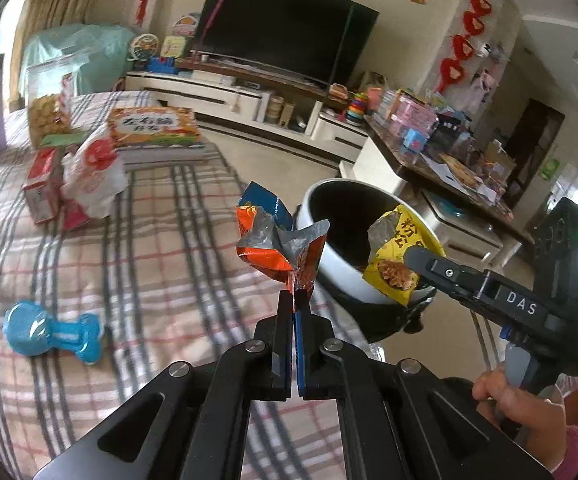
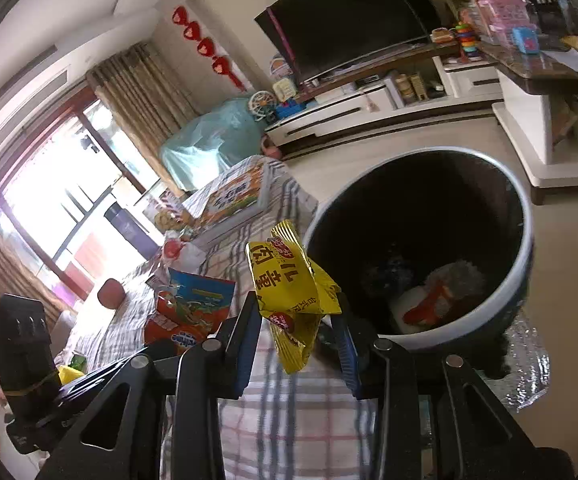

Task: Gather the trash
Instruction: 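Carry the orange chip bag and yellow wrapper over the trash bin, then open both tools to drop the wrappers into the bin, then move both open tools back toward the blue toy and white bag, then grasp the blue toy with the left tool while the right tool grasps the white-and-red plastic bag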

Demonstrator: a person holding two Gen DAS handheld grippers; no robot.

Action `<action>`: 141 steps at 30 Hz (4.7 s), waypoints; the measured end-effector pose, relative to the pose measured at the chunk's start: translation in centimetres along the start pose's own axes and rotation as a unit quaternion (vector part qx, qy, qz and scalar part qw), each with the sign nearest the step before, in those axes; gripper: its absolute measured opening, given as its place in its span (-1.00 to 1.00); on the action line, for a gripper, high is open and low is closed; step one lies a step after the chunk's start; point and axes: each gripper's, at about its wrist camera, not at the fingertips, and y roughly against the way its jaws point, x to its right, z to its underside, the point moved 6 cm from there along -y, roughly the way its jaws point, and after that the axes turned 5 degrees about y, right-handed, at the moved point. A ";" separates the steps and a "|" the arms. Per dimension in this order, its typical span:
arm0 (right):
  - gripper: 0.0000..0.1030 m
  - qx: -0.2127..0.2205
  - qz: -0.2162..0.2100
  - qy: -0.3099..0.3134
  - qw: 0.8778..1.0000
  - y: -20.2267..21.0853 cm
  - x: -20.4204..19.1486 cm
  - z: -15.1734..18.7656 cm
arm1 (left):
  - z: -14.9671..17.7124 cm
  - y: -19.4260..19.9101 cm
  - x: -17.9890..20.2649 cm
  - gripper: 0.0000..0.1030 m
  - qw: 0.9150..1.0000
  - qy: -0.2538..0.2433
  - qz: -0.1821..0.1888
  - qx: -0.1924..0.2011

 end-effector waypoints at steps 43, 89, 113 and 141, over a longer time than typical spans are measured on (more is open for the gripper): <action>-0.28 0.003 0.081 -0.015 0.997 -0.2 8.4 -4.4 | -3.5 -9.6 7.1 -1.00 0.997 -0.057 0.027 -0.043; 0.70 -0.006 0.029 0.008 1.000 -0.7 0.6 -1.4 | 1.2 -0.1 -2.9 -0.04 0.999 0.041 -0.035 -0.006; 0.70 -0.057 -0.041 0.058 0.996 -5.1 -8.6 1.9 | 4.9 7.8 -10.2 0.02 0.985 0.153 -0.084 0.009; 0.69 -0.108 -0.088 0.098 0.985 -19.0 -15.0 0.1 | 0.5 3.7 -19.2 -0.97 0.984 0.127 -0.125 -0.025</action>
